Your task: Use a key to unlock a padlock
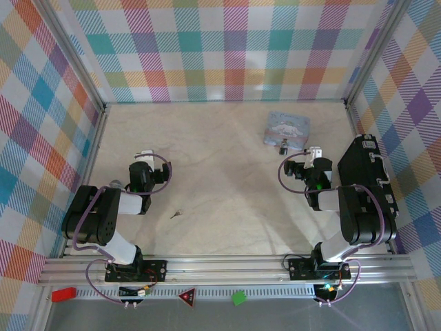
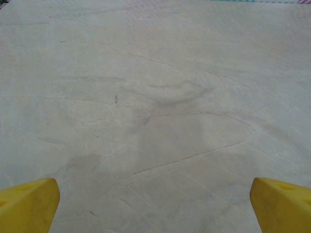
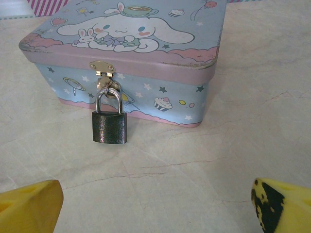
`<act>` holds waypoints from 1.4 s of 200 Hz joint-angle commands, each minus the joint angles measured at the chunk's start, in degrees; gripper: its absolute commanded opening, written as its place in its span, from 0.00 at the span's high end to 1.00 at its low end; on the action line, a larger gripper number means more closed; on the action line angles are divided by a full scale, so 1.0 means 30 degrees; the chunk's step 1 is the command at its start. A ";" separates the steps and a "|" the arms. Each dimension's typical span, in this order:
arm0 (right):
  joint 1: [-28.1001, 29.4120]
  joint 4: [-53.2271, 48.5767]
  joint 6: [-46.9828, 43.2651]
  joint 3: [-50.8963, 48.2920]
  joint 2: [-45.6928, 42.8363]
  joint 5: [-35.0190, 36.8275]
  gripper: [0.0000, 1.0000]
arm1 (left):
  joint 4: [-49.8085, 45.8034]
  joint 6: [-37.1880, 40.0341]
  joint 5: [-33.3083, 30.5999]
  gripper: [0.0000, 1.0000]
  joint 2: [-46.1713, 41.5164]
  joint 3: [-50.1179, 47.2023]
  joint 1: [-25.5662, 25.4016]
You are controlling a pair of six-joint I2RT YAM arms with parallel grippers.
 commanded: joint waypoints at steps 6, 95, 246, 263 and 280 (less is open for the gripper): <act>-0.0197 0.0129 -0.0110 0.0294 -0.0271 -0.0432 0.01 | 0.0297 0.0097 0.0343 0.00 0.0075 0.0391 0.0208; -0.0150 -0.0630 -0.0780 -0.0056 -0.1976 -0.1847 0.01 | -0.0819 0.0034 -0.0300 0.00 -0.3034 -0.0499 0.0049; 0.0324 -1.6874 0.6745 0.5994 -1.2300 -0.6914 0.01 | -2.7518 -1.4562 -0.5721 0.00 -1.6477 0.5214 -0.0347; 0.0350 -1.7559 0.6972 0.6550 -1.1649 -0.9570 0.01 | -2.6592 -1.3235 -0.3285 0.00 -1.7778 0.4160 -0.0339; 0.1468 -1.9644 0.7102 0.7857 -1.0451 -0.9879 0.01 | -2.5416 -1.1842 -0.0364 0.00 -1.8800 0.3175 -0.0347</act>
